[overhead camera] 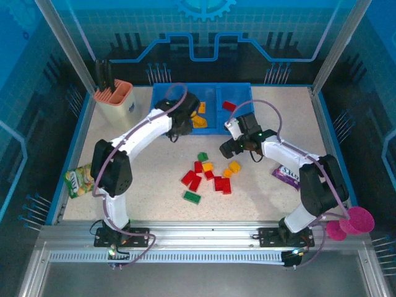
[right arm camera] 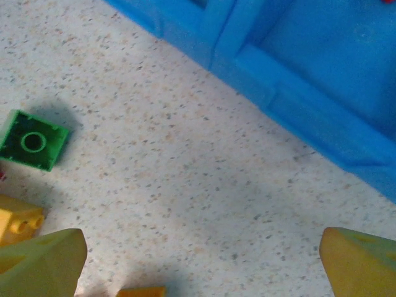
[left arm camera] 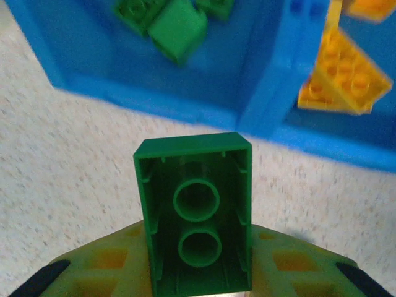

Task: Sort the legos into containers by color
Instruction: Pick up the lego from the center of the table, then place the lego in the container.

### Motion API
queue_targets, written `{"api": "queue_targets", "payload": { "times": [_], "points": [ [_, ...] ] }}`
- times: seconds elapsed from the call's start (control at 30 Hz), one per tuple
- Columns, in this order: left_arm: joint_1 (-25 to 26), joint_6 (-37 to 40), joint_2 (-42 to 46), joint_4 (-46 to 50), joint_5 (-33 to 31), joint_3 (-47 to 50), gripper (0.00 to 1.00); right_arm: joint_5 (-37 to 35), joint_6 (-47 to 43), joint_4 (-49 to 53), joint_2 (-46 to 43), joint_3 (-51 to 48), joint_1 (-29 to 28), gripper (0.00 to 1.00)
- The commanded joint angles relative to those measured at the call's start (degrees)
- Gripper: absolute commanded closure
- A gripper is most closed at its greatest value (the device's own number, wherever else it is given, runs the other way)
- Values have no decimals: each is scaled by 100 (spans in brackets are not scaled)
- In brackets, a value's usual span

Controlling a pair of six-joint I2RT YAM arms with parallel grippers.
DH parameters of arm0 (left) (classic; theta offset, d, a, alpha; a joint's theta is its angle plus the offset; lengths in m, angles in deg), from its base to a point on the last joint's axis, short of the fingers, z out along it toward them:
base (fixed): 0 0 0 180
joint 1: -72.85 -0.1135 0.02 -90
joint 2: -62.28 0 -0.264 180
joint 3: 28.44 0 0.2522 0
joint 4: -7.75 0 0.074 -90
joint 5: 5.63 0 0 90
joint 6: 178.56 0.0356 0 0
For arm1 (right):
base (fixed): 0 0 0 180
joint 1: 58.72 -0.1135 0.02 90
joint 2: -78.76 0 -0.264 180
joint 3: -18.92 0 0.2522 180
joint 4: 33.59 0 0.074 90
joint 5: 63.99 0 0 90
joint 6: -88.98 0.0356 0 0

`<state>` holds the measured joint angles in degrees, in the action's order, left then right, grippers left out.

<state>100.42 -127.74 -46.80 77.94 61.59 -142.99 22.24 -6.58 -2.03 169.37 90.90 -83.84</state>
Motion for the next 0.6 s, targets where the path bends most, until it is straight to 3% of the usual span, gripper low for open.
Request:
{"api": "queue_targets", "payload": {
  "times": [0.0,0.17,0.4,0.57],
  "points": [
    [-405,421,-263,161,-162,-543,68,144,249,-221,-211,-117,-202,2],
    [-823,737,-1082,-37,161,-1617,68,195,365,-47,-64,-109,-562,3],
    [-1202,750,-2618,417,531,-3602,68,105,488,-48,-154,-159,-912,3],
    [-1317,763,-3328,536,578,-4395,64,334,481,-24,-339,-212,-1062,4]
  ]
}}
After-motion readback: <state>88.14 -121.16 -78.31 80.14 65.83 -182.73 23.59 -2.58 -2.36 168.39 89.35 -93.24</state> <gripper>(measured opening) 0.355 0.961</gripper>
